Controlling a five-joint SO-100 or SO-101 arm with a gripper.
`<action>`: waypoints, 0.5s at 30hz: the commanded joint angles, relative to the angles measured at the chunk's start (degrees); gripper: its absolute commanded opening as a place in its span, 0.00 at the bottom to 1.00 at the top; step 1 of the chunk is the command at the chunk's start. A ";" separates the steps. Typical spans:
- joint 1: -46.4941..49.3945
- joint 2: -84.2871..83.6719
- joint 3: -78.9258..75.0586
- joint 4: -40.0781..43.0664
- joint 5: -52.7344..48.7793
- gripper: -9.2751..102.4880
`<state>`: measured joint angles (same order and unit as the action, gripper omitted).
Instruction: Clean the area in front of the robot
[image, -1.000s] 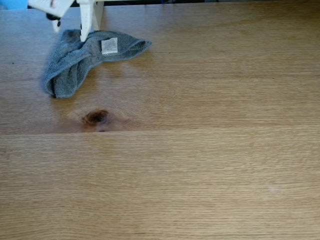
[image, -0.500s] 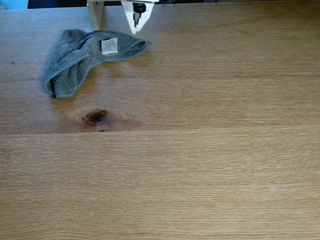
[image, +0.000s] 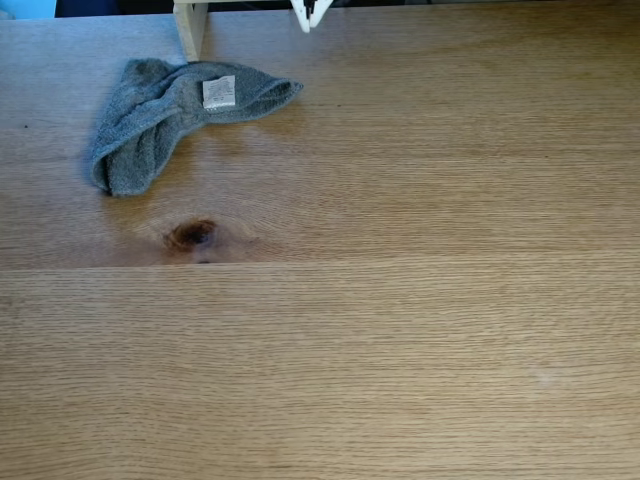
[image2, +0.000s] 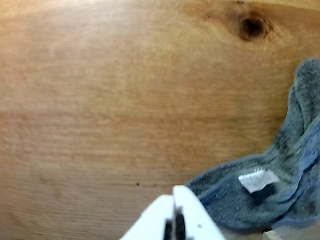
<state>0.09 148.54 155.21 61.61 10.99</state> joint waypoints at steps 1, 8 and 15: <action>-1.32 20.65 12.92 1.93 -1.76 0.08; -0.62 34.72 25.75 6.33 -4.75 0.08; -0.97 40.87 34.19 11.87 -7.29 0.08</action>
<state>-0.88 187.21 185.19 72.69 6.24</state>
